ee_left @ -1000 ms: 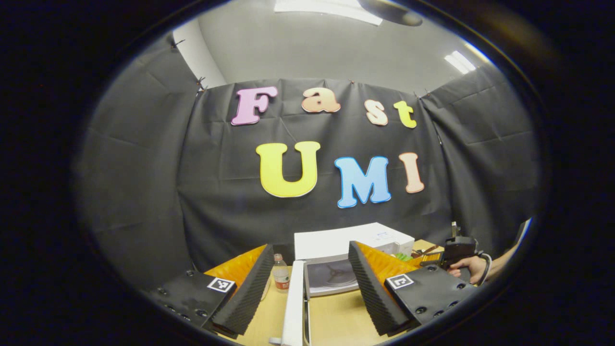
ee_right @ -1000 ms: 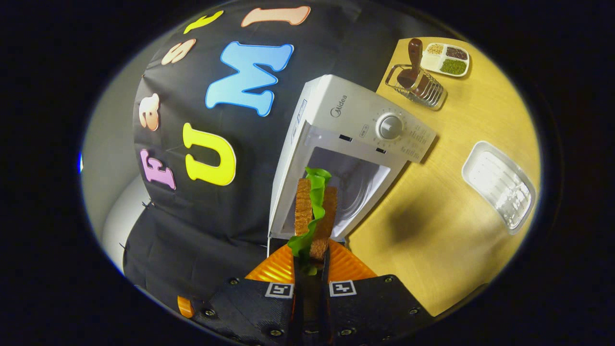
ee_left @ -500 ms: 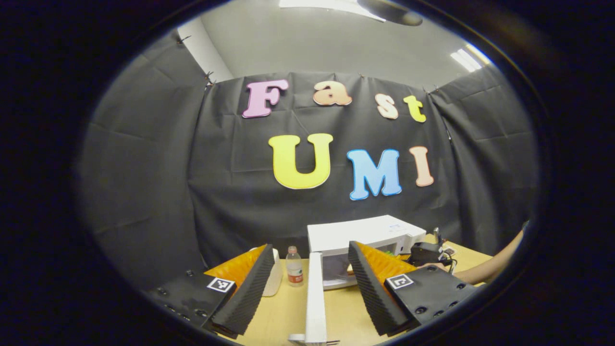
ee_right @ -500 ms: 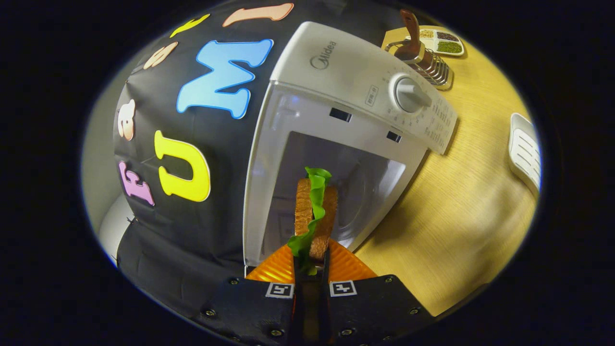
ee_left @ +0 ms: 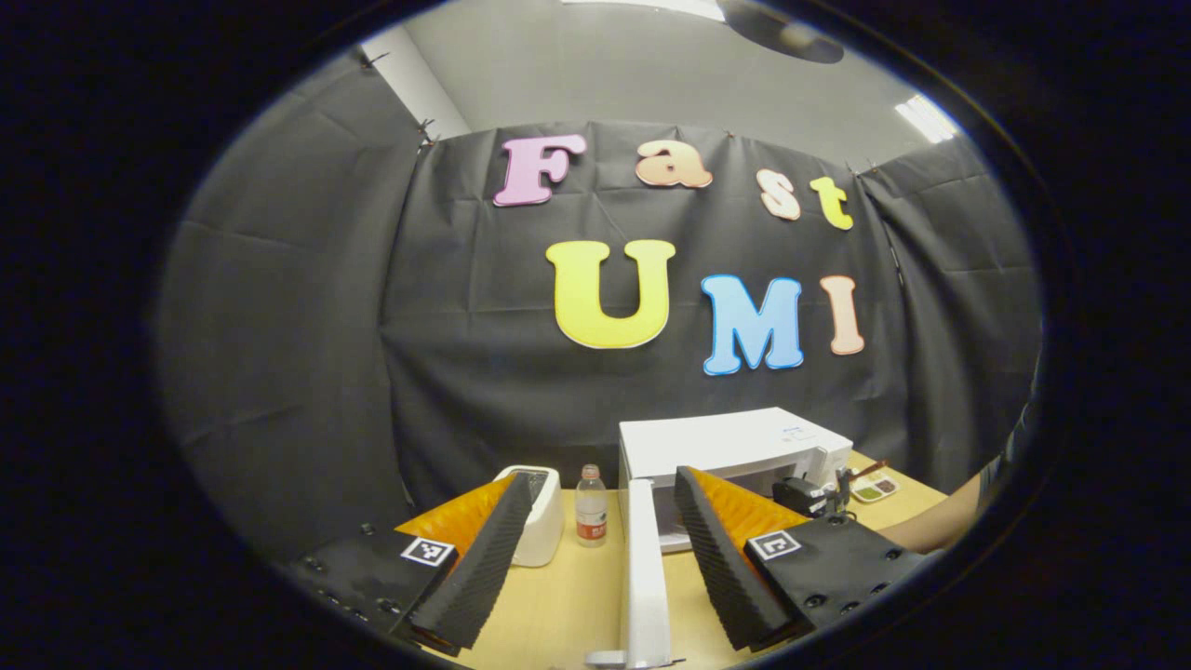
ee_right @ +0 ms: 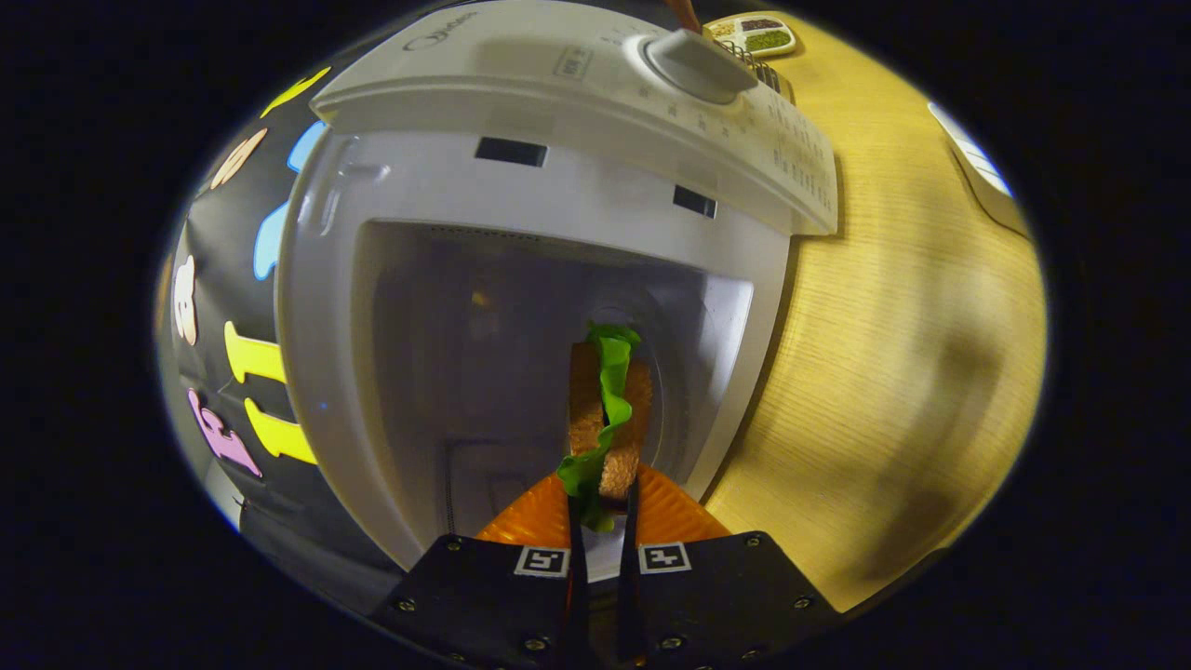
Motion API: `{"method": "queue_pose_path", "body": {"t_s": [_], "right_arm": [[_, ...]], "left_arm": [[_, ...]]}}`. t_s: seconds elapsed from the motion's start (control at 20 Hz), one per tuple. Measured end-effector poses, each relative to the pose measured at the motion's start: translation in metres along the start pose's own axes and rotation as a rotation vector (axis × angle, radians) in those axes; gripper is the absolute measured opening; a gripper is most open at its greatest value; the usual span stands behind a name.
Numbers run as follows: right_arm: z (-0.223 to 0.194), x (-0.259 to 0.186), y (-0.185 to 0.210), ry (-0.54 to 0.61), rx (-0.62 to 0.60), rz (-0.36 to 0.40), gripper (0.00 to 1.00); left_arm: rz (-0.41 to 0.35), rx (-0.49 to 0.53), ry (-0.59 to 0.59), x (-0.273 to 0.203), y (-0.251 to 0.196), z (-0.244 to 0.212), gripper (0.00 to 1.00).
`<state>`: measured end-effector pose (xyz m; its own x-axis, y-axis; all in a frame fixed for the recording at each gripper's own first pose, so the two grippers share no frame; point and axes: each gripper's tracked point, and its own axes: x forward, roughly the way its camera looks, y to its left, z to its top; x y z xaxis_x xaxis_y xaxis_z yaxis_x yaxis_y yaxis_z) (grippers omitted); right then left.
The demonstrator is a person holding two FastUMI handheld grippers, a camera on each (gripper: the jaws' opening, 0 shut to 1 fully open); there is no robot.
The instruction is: Open the microwave oven with the left hand, put the food in, and close the microwave oven.
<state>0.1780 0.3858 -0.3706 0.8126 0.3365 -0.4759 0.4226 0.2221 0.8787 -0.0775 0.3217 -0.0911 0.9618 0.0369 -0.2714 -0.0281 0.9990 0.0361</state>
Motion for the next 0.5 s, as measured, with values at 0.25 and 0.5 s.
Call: {"method": "queue_pose_path", "body": {"t_s": [0.25,0.5], "right_arm": [[-0.003,0.034,0.011,-0.061,0.078,-0.017,0.13],[-0.003,0.045,0.014,-0.096,0.107,-0.022,0.13]], "left_arm": [[0.043,-0.014,0.017,0.005,0.019,-0.005,0.94],[0.061,-0.015,0.023,0.011,0.031,-0.008,0.98]]}}
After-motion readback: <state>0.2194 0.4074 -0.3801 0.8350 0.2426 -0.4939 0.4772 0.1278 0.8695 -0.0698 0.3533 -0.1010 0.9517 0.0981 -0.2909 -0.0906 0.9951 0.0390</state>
